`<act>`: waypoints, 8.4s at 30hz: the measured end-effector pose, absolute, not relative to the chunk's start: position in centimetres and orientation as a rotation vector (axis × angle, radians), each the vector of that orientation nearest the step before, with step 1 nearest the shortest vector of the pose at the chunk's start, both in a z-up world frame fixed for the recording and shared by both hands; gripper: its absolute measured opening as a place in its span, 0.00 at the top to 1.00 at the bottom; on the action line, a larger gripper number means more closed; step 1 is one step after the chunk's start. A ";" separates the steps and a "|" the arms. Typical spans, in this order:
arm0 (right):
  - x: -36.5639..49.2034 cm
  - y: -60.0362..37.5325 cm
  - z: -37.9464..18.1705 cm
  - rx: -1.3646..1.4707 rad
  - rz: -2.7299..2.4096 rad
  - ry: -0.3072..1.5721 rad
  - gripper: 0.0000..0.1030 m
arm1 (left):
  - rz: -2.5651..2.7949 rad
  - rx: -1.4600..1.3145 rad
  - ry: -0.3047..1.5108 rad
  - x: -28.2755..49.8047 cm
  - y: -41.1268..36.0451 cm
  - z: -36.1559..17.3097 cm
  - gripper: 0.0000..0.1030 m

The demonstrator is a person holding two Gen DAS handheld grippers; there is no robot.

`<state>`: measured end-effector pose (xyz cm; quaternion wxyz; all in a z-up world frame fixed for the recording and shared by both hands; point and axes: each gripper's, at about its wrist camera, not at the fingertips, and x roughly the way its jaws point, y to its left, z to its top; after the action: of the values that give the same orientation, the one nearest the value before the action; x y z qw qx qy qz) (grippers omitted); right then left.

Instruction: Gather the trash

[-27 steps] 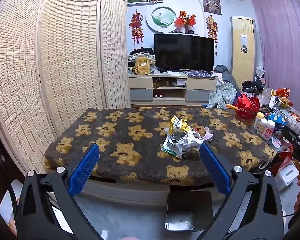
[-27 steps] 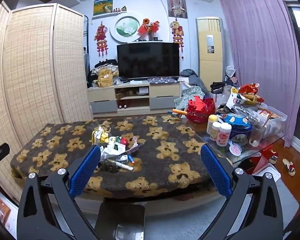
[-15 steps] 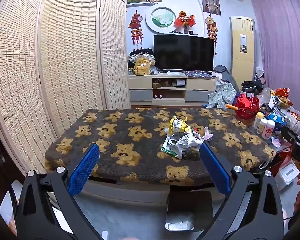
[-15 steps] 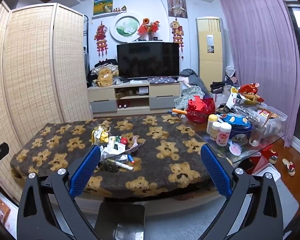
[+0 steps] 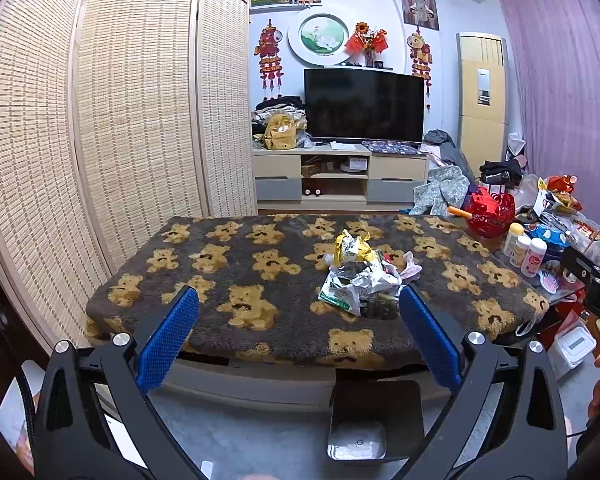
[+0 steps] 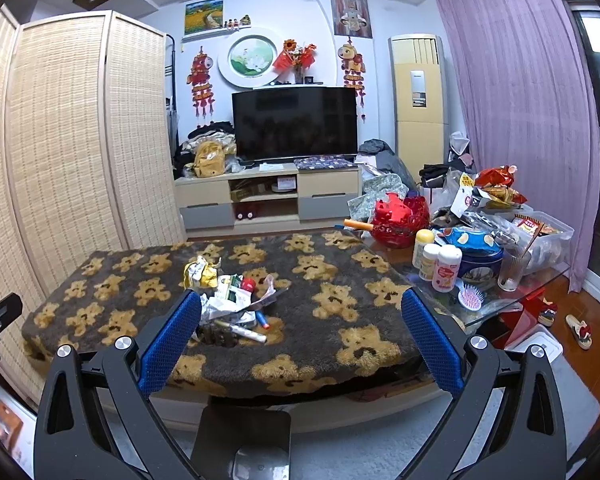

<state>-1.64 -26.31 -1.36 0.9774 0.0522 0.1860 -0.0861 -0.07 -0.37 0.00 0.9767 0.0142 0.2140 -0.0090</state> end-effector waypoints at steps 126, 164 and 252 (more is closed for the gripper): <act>25.6 -23.3 -23.7 0.026 0.294 0.856 0.63 | -0.221 0.072 0.929 28.3 -5.8 -20.7 0.51; 18.4 -22.4 -16.0 0.051 0.285 0.732 0.86 | -0.288 0.031 0.813 20.8 -1.9 -14.7 0.94; 11.4 -26.5 -20.9 0.194 0.077 0.898 0.04 | -0.377 -0.023 1.061 11.8 -2.9 -23.5 0.08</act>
<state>11.36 -26.51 -20.89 0.8956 0.0937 0.4333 0.0370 11.78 -2.91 -23.51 0.8457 -0.0109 0.5027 -0.1786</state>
